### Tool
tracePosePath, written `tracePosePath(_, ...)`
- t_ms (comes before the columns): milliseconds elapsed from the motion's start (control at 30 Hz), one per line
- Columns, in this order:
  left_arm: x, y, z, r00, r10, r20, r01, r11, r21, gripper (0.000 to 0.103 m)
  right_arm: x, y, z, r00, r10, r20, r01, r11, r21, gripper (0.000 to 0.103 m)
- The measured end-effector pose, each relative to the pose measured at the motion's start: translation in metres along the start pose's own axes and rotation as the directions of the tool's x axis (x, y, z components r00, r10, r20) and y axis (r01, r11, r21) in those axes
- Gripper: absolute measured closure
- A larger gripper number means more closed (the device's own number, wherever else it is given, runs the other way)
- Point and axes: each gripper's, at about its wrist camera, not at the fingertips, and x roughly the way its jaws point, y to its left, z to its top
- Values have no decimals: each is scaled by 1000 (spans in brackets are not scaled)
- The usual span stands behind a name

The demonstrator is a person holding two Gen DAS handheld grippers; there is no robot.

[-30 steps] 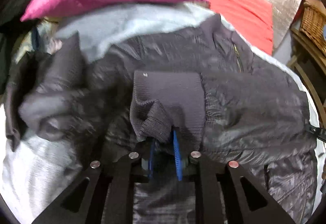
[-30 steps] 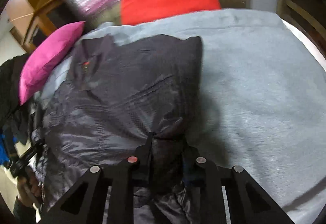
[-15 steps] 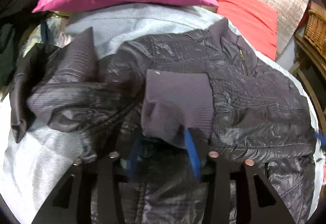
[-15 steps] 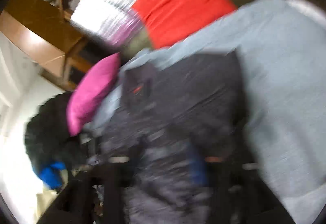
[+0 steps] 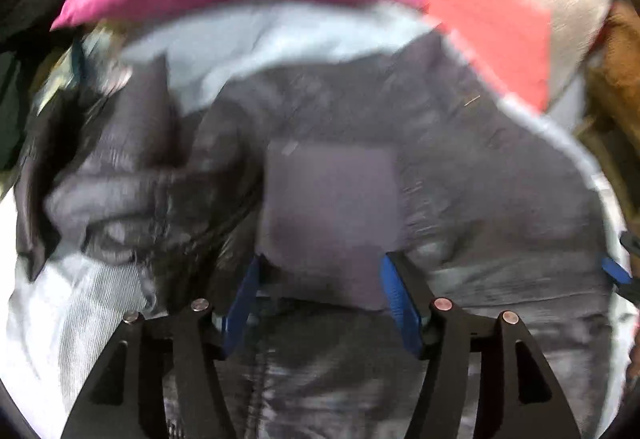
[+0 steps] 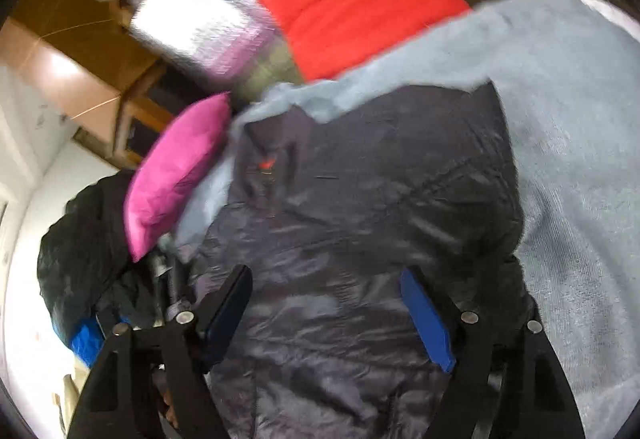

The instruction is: Fold large clothes

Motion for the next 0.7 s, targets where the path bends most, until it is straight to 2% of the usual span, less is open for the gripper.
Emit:
tracePosePath(33,2,2,0,1000,-11,-5,11,1000,-12,39,14,-10,0,998,-48,-40,49,998,30,23)
tracePosePath(67,0,4,-1,1000,-21,0,21,1000,-21,40,22,-18,-3,997,-56,-57,59,997,55,23)
tracePosePath(200,-19,12,-1,998,-55,36,56,998,-34,40,0,6,-10,999,-29,25,29,999,-21,23)
tracePosePath(300,-37,21,-7,992,-103,66,108,991,-73,39,-8,29,-20,999,21,43,-16,995,-98,22)
tracePosePath(333,-41,27,-8,991,-117,66,122,989,-84,38,-3,32,-23,1000,6,30,-2,992,-128,21)
tracePosePath(400,-55,41,-13,986,-152,75,159,981,-109,37,22,19,-28,992,-108,-67,101,990,-102,21)
tracePosePath(433,-64,54,-15,982,-165,87,175,977,-124,35,23,13,-31,992,-100,-70,96,993,-66,21)
tracePosePath(500,-77,80,-19,981,-147,125,166,975,-151,31,6,22,-38,995,-96,-7,95,992,-83,21)
tracePosePath(567,-91,118,-24,984,-54,170,86,979,-185,29,-11,43,-50,996,-83,40,88,984,-158,21)
tracePosePath(633,-94,155,-29,986,26,163,15,970,-243,29,-20,60,-66,995,-84,51,93,970,-224,21)
tracePosePath(700,-91,186,-32,987,68,145,-23,957,-291,29,-19,69,-81,995,-92,49,102,960,-262,21)
